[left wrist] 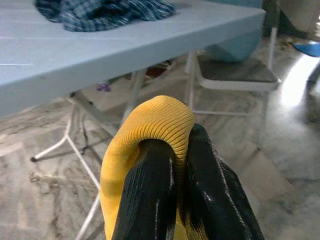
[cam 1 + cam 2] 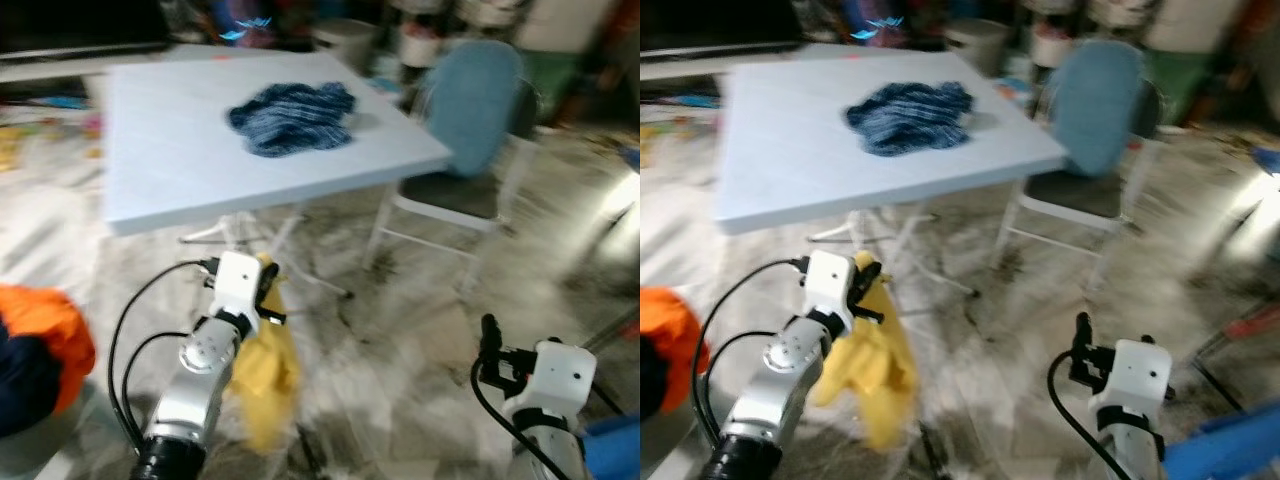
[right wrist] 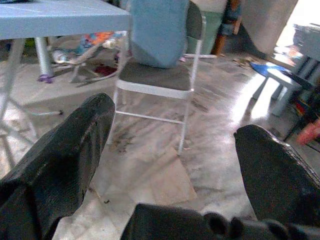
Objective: Hang hanger
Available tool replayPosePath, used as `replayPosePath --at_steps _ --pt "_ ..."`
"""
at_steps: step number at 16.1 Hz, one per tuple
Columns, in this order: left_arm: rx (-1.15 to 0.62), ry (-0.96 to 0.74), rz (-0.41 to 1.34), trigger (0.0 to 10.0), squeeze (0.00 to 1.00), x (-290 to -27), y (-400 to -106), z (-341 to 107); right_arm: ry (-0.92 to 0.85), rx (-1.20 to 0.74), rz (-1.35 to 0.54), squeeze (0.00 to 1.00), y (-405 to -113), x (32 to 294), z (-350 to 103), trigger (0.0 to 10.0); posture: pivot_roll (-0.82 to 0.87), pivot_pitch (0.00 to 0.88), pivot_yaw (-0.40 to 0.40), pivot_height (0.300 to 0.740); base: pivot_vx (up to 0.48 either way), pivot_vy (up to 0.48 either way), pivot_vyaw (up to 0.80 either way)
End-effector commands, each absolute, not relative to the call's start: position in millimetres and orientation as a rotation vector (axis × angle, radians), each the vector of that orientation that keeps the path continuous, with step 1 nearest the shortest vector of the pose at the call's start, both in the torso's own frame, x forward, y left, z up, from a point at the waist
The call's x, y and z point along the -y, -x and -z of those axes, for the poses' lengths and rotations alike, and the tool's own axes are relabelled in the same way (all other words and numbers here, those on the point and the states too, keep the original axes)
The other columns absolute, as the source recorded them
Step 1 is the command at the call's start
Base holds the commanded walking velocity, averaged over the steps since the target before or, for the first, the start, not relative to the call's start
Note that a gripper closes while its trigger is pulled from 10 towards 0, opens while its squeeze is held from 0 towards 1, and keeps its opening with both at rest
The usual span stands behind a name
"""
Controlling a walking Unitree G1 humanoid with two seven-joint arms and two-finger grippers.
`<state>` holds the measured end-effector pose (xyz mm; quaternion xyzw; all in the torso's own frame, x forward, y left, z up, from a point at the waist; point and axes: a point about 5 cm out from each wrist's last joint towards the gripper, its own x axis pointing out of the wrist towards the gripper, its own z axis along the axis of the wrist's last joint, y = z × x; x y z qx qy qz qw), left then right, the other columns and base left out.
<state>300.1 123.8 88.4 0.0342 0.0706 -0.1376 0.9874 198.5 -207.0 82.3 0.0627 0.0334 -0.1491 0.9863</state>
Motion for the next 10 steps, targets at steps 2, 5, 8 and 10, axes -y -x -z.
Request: replayPosePath --at_steps 2,5,8,10 --pt "-0.130 -0.037 0.309 10.0 0.00 -115.0 -304.7 -95.5 -0.119 -0.067 0.331 0.00 -197.8 212.5 -82.8 10.0 0.01 0.000 -0.015 0.740 0.000 0.000 -0.80" --pt "-0.130 -0.041 0.307 10.0 0.00 -113.4 -305.4 -95.9 -0.121 -0.075 0.346 0.00 -195.4 212.4 -79.7 10.0 0.02 0.000 -0.014 0.740 0.000 0.000 -0.80" --pt "-0.134 -0.038 0.320 10.0 0.00 -110.0 -306.3 -95.9 -0.135 -0.085 0.350 0.00 -194.0 213.2 -76.9 10.0 0.01 0.000 -0.012 0.740 0.000 0.000 -0.80" --pt "-0.133 -0.032 0.329 10.0 0.00 -108.7 -306.9 -96.5 -0.124 -0.065 0.346 0.00 -196.5 215.2 -82.4 10.0 0.01 0.000 -0.010 0.740 0.000 0.000 -0.80"
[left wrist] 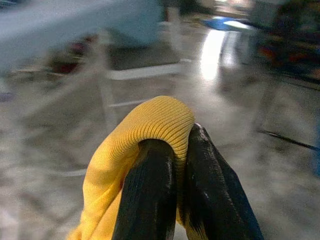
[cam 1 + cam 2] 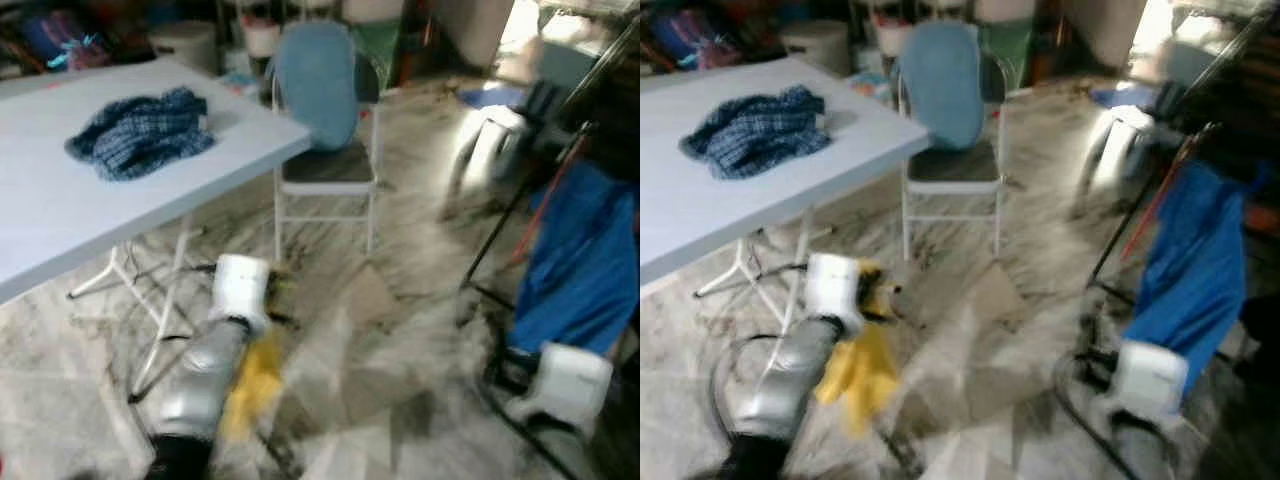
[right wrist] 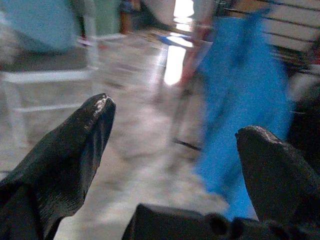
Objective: Hang hanger
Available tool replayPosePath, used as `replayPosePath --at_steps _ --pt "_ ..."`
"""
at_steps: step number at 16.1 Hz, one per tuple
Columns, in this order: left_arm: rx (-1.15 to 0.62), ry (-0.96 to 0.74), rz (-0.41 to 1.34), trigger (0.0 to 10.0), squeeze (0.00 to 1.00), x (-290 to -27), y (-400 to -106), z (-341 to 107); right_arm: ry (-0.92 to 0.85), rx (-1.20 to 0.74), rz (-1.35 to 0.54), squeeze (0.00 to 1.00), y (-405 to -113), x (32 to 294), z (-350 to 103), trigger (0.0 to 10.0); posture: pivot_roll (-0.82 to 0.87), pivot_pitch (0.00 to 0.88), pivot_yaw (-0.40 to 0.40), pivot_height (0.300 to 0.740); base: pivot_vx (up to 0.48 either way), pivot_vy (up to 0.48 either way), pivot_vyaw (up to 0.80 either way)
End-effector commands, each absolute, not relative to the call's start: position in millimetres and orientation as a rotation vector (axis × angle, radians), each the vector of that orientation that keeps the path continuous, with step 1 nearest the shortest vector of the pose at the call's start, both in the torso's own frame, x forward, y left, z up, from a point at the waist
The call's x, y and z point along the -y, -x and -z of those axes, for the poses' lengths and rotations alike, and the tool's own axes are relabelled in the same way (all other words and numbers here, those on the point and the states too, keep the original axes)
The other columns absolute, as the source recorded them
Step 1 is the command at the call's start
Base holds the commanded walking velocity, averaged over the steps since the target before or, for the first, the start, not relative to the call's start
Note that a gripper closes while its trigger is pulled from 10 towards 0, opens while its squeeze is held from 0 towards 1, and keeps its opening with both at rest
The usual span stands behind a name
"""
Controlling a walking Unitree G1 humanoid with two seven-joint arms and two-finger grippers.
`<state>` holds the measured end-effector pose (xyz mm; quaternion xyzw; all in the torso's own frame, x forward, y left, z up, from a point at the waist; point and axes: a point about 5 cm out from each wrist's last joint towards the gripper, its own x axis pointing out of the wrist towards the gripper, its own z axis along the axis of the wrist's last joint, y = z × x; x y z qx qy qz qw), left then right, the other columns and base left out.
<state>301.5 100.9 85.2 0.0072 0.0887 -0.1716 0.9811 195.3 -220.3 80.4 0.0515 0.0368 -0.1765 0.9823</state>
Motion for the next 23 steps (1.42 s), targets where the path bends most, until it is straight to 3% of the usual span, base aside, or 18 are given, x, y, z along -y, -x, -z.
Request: replayPosePath --at_steps 1,5,9,21,23 --pt "-0.134 -0.032 0.330 10.0 0.00 -109.7 -308.8 -97.5 -0.122 -0.060 0.352 0.00 -196.0 217.5 -83.5 10.0 0.01 0.000 -0.014 0.740 0.000 0.000 -0.80" --pt "-0.123 -0.027 0.325 10.0 0.00 -111.9 -318.4 -104.0 -0.122 -0.059 0.347 0.00 -197.9 216.4 -83.8 10.0 0.01 0.000 -0.019 0.740 0.000 0.065 -0.80" --pt "-0.118 -0.034 0.339 10.0 0.00 -111.2 -321.9 -107.0 -0.121 -0.057 0.327 0.00 -200.3 212.1 -84.4 10.0 0.02 0.000 -0.022 0.740 0.000 0.301 0.00" --pt "-0.122 0.013 0.418 10.0 0.00 -100.3 -324.4 -106.5 -0.117 -0.063 0.330 0.00 -197.7 211.9 -85.3 10.0 0.00 0.000 -0.022 0.740 0.000 0.480 0.00" --pt "-0.120 0.017 0.430 10.0 0.00 -98.8 -324.4 -106.5 -0.120 -0.069 0.332 0.00 -197.3 211.6 -84.8 10.0 0.00 0.000 -0.022 0.740 0.000 0.478 -0.80"
